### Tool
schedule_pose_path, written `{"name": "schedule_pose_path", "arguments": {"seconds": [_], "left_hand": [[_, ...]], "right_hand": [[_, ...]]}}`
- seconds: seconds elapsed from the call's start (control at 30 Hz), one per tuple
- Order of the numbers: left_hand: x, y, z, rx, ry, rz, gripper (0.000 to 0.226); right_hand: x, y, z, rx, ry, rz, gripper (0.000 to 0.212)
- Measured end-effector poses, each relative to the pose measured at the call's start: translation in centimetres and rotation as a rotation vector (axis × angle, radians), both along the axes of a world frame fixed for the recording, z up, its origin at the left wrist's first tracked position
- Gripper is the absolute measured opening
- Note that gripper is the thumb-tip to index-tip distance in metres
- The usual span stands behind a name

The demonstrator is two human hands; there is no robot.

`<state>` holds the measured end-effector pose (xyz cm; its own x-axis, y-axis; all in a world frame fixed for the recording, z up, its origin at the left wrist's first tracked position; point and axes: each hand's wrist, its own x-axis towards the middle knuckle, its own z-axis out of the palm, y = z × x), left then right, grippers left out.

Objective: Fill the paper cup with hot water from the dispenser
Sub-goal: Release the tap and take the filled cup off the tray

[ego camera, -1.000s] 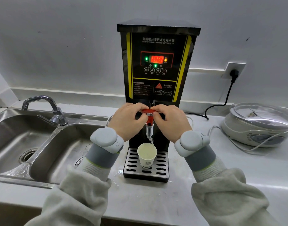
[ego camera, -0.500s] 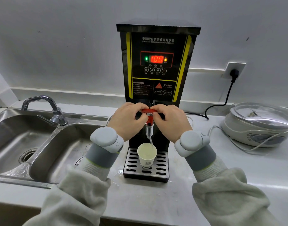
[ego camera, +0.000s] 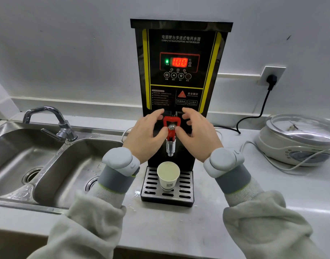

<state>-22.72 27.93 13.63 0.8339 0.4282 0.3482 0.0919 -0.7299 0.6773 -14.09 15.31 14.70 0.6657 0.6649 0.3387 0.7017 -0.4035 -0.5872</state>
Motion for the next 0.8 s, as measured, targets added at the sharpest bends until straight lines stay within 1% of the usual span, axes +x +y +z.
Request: {"name": "schedule_pose_path", "arguments": {"seconds": [0.07,0.13,0.27,0.47,0.6,0.73,0.8], "left_hand": [[-0.3,0.2,-0.8,-0.094,-0.011,0.019,0.048],[-0.8,0.4,-1.9,-0.182,-0.014,0.037,0.045],[-1.5,0.5,-4.7,-0.331,0.01,0.057,0.04],[-1.9,0.3,-9.5,-0.422,0.089,0.121,0.036],[-2.4,0.5,-11.7,-0.464,0.135,0.153,0.038],[-3.1,0.8,-12.8,-0.477,0.187,0.175,0.042],[-3.3,1.2,-13.2,-0.477,0.182,0.234,0.044]], "right_hand": [[-0.1,-0.4,-0.8,0.071,0.031,-0.026,0.04],[-0.1,-1.1,-1.8,0.098,0.067,-0.055,0.031],[-0.2,-2.0,-4.9,0.02,0.129,-0.102,0.028],[-0.3,-2.3,-9.7,-0.123,0.277,-0.16,0.039],[-0.4,-2.1,-12.0,-0.221,0.351,-0.173,0.054],[-0.5,-1.8,-13.5,-0.305,0.381,-0.156,0.072],[-0.5,-1.3,-14.0,-0.331,0.374,-0.14,0.077]]}}
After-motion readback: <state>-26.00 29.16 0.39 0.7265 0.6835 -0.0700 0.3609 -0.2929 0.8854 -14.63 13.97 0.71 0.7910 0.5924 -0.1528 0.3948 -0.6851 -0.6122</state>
